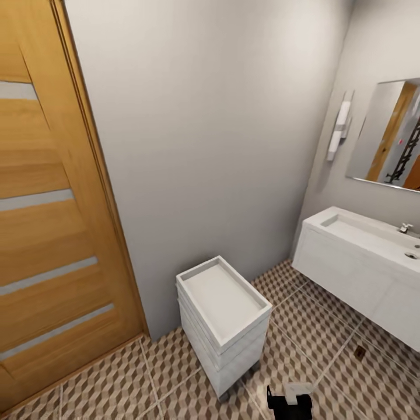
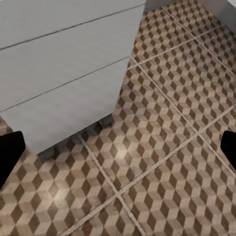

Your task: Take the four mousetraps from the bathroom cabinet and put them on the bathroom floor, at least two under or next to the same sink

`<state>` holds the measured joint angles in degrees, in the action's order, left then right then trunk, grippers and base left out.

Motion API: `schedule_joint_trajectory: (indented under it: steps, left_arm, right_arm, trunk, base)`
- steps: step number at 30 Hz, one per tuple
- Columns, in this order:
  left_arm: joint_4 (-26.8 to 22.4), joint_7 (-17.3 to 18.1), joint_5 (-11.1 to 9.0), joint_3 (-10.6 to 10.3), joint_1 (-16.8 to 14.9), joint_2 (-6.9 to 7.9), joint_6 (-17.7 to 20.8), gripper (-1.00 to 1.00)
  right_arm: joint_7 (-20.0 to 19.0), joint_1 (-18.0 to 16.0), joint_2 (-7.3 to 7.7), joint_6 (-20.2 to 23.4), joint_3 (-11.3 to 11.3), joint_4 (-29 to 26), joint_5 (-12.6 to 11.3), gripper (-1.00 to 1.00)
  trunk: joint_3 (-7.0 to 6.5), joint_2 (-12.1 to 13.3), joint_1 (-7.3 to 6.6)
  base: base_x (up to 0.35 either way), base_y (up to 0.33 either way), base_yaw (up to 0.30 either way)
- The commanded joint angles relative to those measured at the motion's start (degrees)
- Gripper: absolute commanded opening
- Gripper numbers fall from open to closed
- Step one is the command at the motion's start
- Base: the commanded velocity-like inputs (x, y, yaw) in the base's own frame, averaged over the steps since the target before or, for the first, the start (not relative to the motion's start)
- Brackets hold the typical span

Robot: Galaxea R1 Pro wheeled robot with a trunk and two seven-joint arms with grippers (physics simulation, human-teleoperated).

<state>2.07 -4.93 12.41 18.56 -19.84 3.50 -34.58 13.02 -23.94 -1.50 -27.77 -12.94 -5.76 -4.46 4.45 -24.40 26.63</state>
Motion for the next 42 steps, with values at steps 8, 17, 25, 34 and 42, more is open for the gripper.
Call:
schedule_joint_trajectory:
  steps: [8,17,25,34,42]
  left_arm:
    - [0.2,-0.5,0.6,0.1,-0.1,0.02,-0.3,1.00]
    - [0.2,-0.5,0.6,0.1,-0.1,0.02,-0.3,1.00]
    - [0.2,-0.5,0.6,0.1,-0.1,0.02,-0.3,1.00]
    - [0.2,-0.5,0.6,0.1,-0.1,0.02,-0.3,1.00]
    - [0.3,-0.5,0.6,0.1,-0.1,0.02,-0.3,1.00]
  right_arm:
    - [0.3,-0.1,0.00,-0.2,-0.5,0.0,-0.5,1.00]
    - [0.3,-0.1,0.00,-0.2,-0.5,0.1,-0.5,1.00]
    - [0.3,-0.1,0.00,-0.2,-0.5,0.1,-0.4,1.00]
    - [0.3,-0.1,0.00,-0.2,-0.5,0.1,-0.4,1.00]
    - [0.3,-0.1,0.00,-0.2,-0.5,0.1,-0.4,1.00]
  trunk:
    - [0.12,-0.1,0.03]
    - [0.12,-0.1,0.03]
    - [0.12,-0.1,0.03]
    - [0.12,-0.1,0.03]
    - [0.12,-0.1,0.03]
  base:
    - [0.000,0.000,0.260]
    - [0.000,0.000,0.260]
    - [0.000,0.000,0.260]
    - [0.000,0.000,0.260]
    - [0.000,0.000,0.260]
